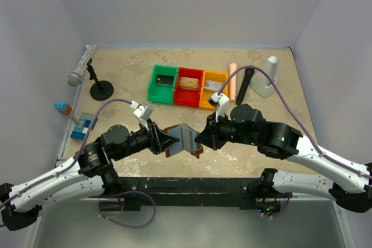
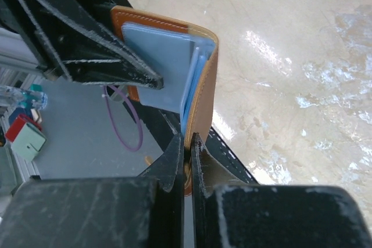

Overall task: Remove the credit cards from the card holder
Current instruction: Remove the credit card from the card holder.

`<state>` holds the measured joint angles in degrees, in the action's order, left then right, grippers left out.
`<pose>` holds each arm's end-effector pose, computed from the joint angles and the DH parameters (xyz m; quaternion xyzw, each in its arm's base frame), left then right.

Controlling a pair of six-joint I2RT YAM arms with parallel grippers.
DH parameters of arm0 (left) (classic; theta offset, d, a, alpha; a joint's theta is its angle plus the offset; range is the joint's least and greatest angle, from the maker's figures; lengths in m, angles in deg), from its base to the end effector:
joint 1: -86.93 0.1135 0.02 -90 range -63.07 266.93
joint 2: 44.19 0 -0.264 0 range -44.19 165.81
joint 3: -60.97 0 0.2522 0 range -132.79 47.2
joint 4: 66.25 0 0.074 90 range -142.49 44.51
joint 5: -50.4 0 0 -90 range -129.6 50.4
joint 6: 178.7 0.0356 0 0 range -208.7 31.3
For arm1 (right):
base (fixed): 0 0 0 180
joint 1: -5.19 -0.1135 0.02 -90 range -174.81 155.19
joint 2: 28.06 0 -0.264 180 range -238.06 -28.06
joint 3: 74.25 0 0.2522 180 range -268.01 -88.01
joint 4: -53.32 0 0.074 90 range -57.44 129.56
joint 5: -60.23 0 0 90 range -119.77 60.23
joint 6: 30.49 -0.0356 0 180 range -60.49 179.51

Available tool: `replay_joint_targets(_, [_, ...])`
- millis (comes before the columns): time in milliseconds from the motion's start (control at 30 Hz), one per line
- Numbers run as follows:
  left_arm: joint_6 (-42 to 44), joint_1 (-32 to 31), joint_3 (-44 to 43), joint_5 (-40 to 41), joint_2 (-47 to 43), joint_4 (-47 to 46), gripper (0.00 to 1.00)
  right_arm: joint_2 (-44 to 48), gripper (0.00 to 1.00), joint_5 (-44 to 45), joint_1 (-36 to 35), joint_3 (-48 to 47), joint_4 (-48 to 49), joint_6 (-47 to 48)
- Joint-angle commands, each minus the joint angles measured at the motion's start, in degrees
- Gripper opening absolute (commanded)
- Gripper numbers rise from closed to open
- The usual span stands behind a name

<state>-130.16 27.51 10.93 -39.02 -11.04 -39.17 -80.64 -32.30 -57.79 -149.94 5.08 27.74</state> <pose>0.0757 -0.1274 0.3117 0.1165 0.7582 -0.4921 0.4116 0.0853 0.1706 0.3756 -0.2384 0.8095 0.4072 0.3494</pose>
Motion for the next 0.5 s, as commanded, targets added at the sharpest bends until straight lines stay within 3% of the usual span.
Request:
replay_joint_targets(0, [-1.53,-0.08,-1.08,-0.84,0.87,-5.06,0.41,-2.00,0.00,3.39,-0.12,-4.33,-2.77,0.31])
replay_joint_targets(200, [-1.97,-0.08,1.02,0.91,0.25,-9.01,0.62,-4.55,0.00,8.84,-0.12,-8.20,-9.81,-0.57])
replay_joint_targets(467, [-3.11,-0.08,1.82,-0.32,5.17,-14.71,0.64,-11.14,0.00,18.34,-3.11,-15.32,-19.30,-1.89])
